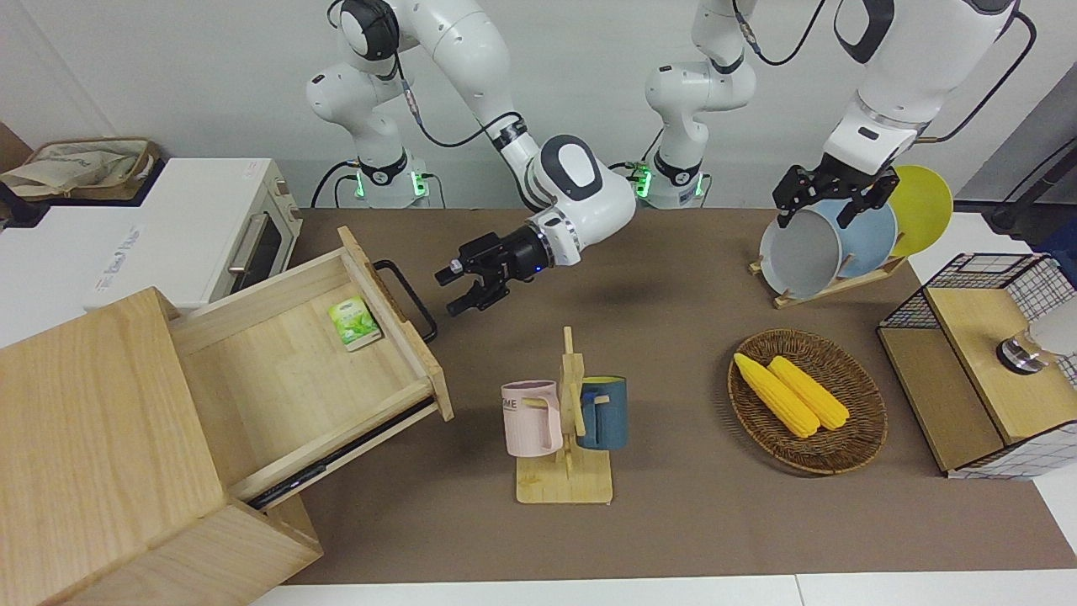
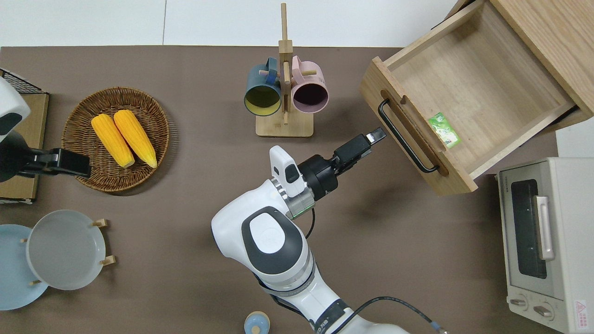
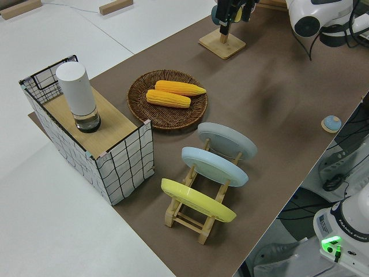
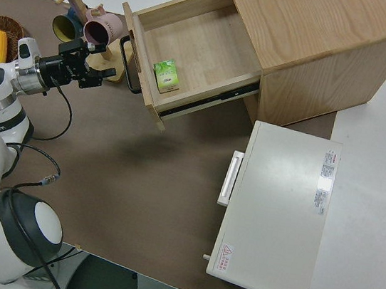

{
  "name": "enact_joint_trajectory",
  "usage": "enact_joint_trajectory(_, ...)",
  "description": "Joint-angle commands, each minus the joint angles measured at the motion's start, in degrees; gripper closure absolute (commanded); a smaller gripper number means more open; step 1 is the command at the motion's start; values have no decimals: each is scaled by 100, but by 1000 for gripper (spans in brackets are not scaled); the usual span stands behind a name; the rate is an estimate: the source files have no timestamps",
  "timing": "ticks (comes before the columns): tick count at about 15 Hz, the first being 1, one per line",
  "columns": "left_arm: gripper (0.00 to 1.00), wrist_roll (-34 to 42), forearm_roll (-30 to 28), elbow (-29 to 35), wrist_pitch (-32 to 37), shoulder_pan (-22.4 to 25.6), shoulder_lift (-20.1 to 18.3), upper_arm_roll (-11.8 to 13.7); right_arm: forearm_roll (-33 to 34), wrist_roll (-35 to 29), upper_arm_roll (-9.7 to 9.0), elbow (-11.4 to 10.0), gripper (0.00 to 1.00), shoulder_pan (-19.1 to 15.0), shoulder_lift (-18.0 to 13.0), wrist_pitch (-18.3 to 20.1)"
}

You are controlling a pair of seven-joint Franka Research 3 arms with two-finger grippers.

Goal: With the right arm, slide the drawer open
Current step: 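Release the handle and withdraw the right gripper toward the robot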

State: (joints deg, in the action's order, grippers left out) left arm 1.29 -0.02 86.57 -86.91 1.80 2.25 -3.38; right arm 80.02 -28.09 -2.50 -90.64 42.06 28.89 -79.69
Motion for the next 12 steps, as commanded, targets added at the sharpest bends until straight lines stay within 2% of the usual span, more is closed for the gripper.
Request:
enact_joint_trajectory(1, 5, 56, 98, -149, 113, 22, 65, -40, -459, 155, 22, 520, 17, 127, 196, 225)
enact_joint_trajectory(4, 7, 56, 98, -140, 113, 31, 65, -40, -908, 138, -13, 854, 17, 154, 196, 234)
enact_joint_trajectory(6, 7, 56, 98, -149, 113, 31, 65, -40, -1399, 129, -110, 1222, 17, 128, 179, 225)
enact_joint_trajectory(8, 7, 56, 98, -140, 113, 31, 65, -40, -1891, 103, -110, 1592, 17, 75, 152, 208)
enact_joint_trajectory(12, 7, 56, 98, -149, 113, 31, 65, -40, -2709, 85, -110, 1962, 17, -48, 12, 155)
